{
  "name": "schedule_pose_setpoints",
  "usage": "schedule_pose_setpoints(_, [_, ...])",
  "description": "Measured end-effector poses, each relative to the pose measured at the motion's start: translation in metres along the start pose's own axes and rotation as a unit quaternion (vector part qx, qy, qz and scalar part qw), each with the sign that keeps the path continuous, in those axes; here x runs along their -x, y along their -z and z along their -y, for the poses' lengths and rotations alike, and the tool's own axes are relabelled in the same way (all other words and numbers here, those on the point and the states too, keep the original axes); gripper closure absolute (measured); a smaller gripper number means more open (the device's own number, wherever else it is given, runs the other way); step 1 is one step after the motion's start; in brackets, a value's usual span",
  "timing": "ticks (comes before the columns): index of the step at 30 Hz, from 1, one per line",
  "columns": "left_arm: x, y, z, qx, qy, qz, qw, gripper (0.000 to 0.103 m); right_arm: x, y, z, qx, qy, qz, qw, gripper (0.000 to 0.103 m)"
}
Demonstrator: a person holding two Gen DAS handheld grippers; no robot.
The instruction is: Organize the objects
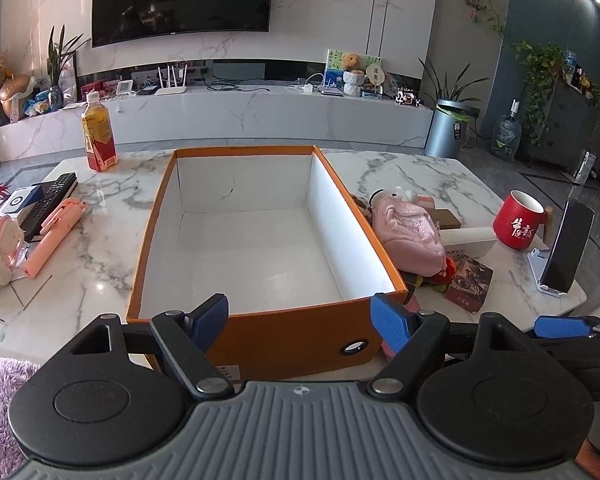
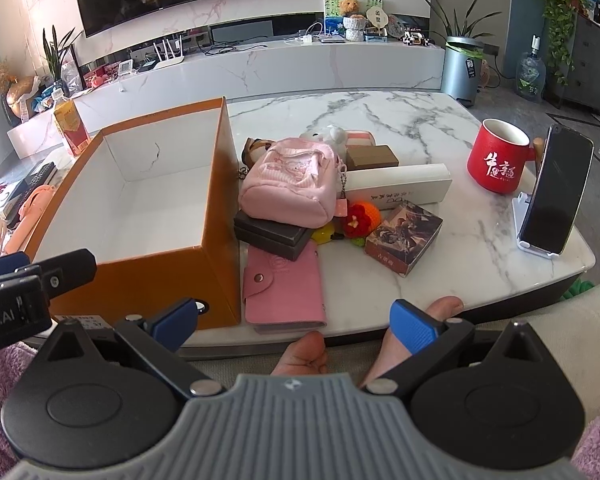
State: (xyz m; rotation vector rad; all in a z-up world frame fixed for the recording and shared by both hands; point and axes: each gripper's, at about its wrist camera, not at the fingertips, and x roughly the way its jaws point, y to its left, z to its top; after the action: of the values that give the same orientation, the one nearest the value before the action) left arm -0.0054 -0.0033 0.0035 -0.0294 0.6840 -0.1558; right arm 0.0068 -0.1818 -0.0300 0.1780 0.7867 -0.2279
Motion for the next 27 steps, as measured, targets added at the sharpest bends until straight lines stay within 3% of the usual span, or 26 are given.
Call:
schedule_pose_setpoints(19, [-0.0006, 0.0009, -0.0023, 0.004, 0.003, -0.006, 1.0000, 0.012, -0.0001, 0.0015, 0.0015, -0.004, 0.001, -0.001, 1.000, 0.001])
schedule_pose_setpoints(27, [-0.0077, -0.0018, 0.0021, -0.007, 0.024, -0.014, 0.9996, 0.017, -0.0061, 0.0003, 0.0069, -0.003, 0.003, -0.007, 1.000, 0.001])
